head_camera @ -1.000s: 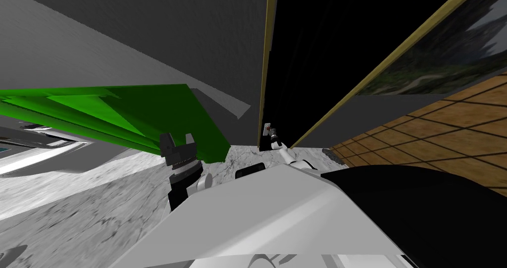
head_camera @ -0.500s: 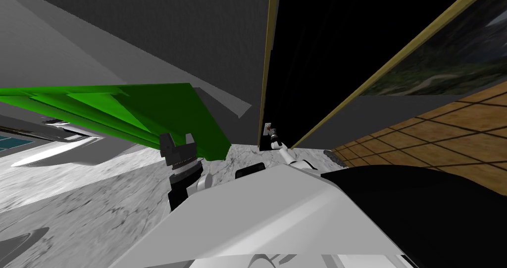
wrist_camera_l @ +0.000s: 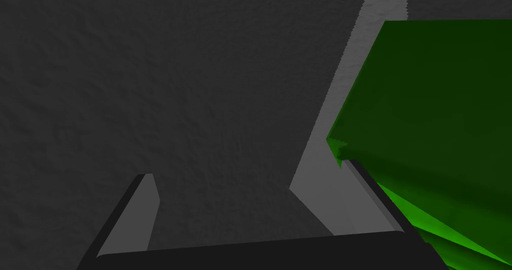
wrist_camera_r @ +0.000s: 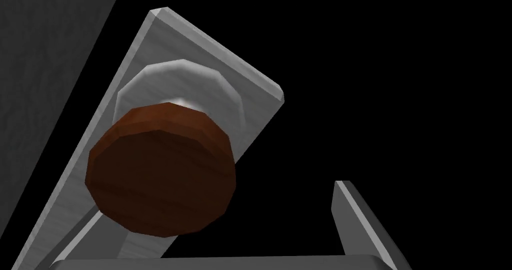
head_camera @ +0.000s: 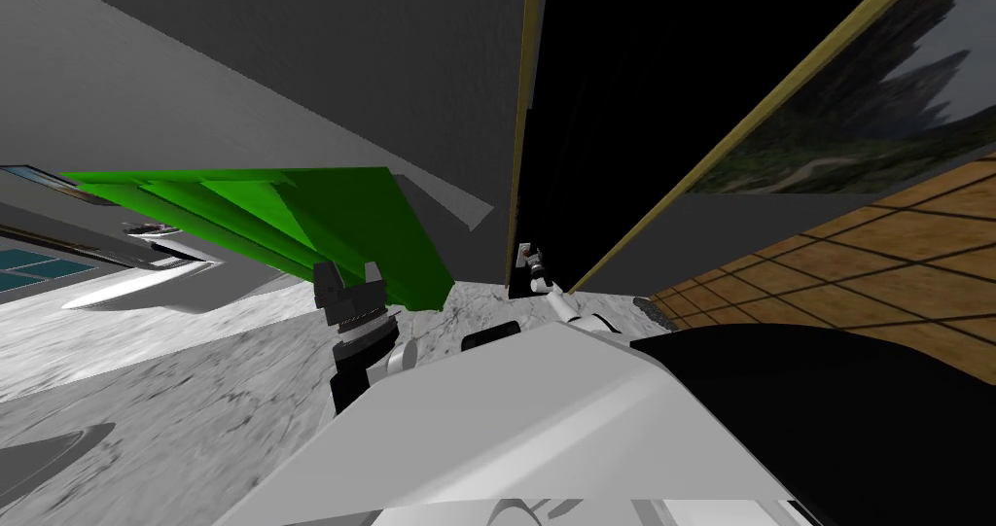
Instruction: Pull the door open
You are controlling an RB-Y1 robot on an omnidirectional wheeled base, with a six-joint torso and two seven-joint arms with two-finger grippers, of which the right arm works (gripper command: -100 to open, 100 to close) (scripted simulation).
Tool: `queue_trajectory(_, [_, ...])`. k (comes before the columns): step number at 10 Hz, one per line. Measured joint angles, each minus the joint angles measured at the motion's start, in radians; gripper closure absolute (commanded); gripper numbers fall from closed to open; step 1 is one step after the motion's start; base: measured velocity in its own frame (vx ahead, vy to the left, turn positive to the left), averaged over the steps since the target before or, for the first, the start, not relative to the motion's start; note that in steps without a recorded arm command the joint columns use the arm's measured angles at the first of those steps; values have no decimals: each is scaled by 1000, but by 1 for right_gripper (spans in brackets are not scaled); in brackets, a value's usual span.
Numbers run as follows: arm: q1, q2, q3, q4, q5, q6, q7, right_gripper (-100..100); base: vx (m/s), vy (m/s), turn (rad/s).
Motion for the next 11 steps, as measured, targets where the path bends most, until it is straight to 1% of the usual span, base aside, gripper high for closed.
queue_trajectory(1, [-5,13,8,-6,-16,4,-25,-100,-117,-3,23])
queue_trajectory(2, [3,25,11,-28,-32,14,-46,-100,-106,-7,-7])
queue_trajectory(3, [3,35,13,-36,-50,22,-68,-100,-95,-16,8])
queue_trajectory(5, [8,62,12,-66,-86,43,-107,-100,-90,-45,12])
queue_trajectory(6, [6,70,16,-69,-104,47,-133,-100,-94,-41,13])
queue_trajectory(10, [7,114,22,-97,-170,68,-216,-100,-96,-31,8])
queue_trajectory(11, [5,121,25,-98,-184,70,-237,-100,-79,-19,5])
